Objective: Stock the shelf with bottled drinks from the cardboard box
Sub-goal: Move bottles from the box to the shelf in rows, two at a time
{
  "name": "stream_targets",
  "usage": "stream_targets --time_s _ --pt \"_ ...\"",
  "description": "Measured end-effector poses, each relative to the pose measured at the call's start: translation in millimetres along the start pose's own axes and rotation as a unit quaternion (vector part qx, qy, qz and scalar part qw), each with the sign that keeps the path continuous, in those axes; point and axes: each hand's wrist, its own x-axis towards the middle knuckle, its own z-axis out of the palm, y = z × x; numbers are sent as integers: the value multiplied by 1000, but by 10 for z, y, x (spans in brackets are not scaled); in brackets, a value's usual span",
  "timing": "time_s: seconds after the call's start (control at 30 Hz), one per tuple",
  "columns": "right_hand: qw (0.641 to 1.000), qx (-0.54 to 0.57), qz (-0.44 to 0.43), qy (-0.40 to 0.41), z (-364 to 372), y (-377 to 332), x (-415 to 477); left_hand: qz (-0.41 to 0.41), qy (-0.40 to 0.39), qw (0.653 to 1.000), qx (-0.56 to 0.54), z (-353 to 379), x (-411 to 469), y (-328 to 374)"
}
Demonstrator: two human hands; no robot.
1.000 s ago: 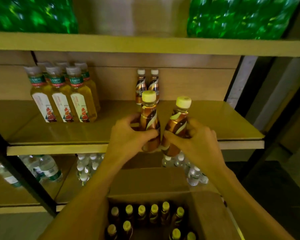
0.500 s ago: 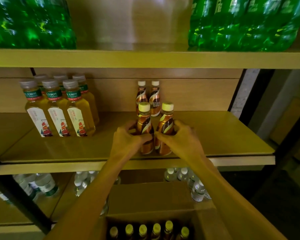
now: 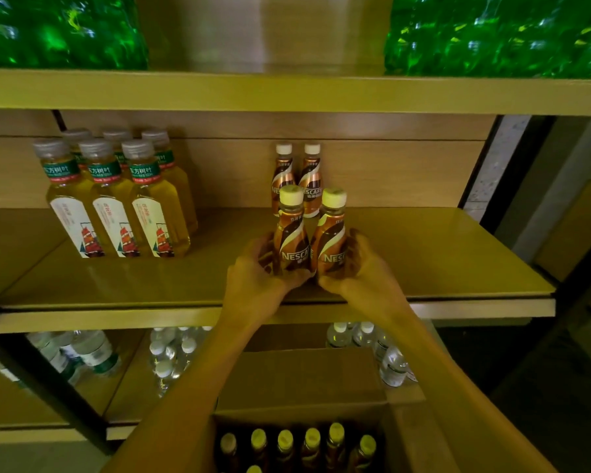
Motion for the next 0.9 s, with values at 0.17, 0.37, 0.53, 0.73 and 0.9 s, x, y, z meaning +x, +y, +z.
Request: stream_targets --time_s 0.17,0.37,0.53,0.73,0.9 --pt "1000 22 -9 7 87 40 47 43 31 997 49 62 14 22" --pt "991 -41 -25 123 324 80 -97 21 -48 998 24 -30 106 -78" --pt "989 -56 -37 131 345 55 -72 17 -55 998 35 9 150 -156" --pt "987 -94 -25 128 342 -24 302 -5 -65 996 62 81 485 -177" --pt "987 -115 -27 110 401 -123 818 -39 -60 990 122 159 1039 -178"
